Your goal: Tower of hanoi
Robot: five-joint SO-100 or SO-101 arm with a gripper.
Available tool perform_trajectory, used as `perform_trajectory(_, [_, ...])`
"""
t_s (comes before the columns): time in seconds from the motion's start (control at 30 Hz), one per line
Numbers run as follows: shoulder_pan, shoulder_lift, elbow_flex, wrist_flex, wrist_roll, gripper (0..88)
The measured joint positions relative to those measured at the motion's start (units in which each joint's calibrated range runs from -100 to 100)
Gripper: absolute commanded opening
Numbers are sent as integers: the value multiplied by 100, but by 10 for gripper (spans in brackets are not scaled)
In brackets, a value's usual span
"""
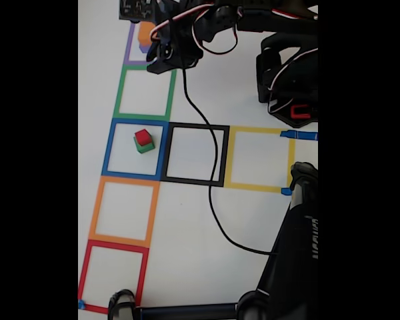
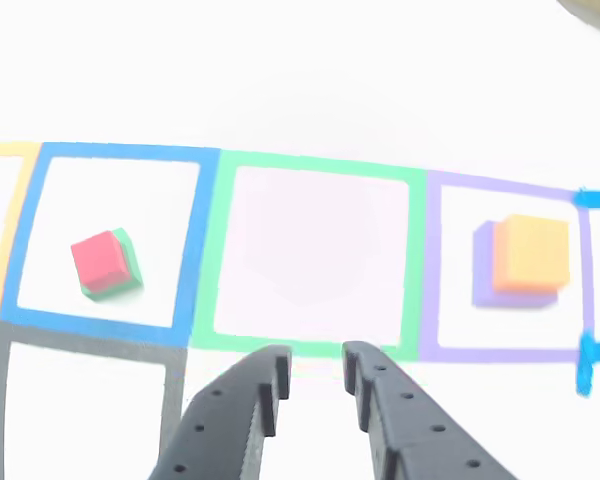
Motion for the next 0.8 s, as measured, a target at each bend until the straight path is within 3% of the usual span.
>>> perform_trajectory(0.2, [1475,262,-2240,1782,0,11])
perform_trajectory(0.5, [2879,768,-4374,2765,0,27])
perform_trajectory(0.8, [3640,751,-3656,2451,0,231])
